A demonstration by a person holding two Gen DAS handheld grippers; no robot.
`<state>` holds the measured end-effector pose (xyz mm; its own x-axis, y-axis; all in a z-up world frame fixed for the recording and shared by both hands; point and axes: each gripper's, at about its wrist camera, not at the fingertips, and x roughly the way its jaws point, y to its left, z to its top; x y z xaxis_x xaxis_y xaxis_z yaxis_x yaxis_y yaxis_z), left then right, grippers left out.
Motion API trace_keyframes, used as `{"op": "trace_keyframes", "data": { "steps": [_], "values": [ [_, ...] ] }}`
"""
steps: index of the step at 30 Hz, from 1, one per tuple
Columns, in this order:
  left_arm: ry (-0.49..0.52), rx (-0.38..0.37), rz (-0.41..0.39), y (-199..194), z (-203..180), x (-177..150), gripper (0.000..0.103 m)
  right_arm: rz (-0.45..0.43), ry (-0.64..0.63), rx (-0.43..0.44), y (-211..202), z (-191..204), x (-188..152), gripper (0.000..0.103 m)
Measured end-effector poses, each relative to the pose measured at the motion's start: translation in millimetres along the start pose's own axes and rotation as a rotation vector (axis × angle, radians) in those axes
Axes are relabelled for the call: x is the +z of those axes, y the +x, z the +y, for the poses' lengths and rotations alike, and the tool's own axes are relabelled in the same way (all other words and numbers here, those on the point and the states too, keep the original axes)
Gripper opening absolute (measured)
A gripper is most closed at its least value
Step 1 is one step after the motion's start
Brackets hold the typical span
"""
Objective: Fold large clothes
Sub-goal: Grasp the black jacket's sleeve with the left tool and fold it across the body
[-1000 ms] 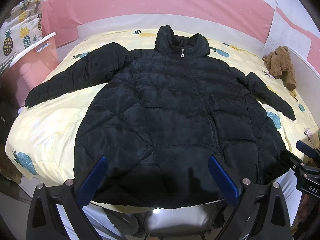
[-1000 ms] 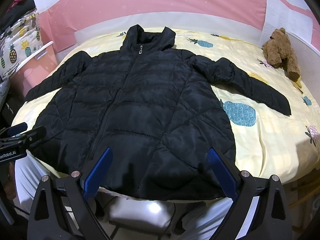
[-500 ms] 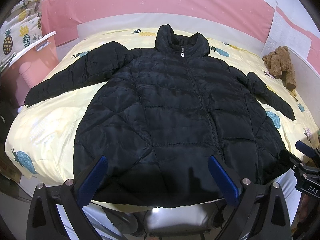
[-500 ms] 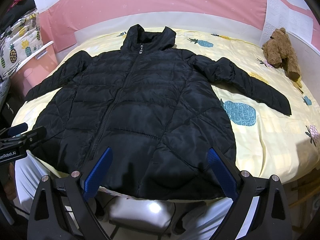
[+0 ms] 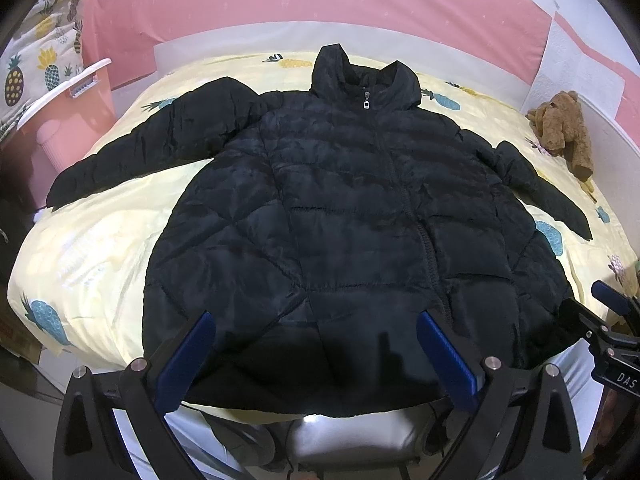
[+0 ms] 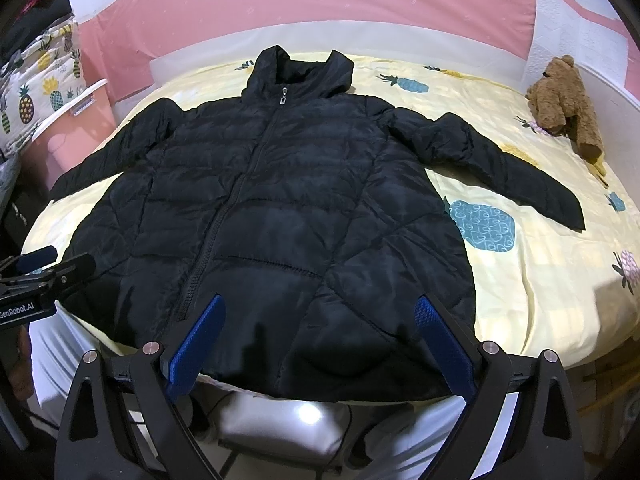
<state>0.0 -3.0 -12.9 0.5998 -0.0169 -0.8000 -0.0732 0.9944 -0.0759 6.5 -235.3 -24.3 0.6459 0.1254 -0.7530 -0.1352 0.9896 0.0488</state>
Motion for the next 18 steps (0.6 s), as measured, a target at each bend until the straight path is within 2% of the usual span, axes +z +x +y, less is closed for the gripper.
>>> {"op": "trace_keyframes", "data": {
  "steps": [6, 10, 18],
  "values": [
    [-0.002, 0.009, 0.015, 10, 4, 7, 0.102, 0.008, -0.011, 0.018, 7, 3, 6, 0.096],
    [-0.013, 0.008, 0.013, 18, 12, 15, 0.102, -0.021, -0.033, 0.037, 12, 8, 17, 0.096],
    [-0.097, 0.002, -0.004, 43, 55, 46, 0.102, -0.034, -0.092, 0.08, 38, 21, 53, 0.096]
  ]
}}
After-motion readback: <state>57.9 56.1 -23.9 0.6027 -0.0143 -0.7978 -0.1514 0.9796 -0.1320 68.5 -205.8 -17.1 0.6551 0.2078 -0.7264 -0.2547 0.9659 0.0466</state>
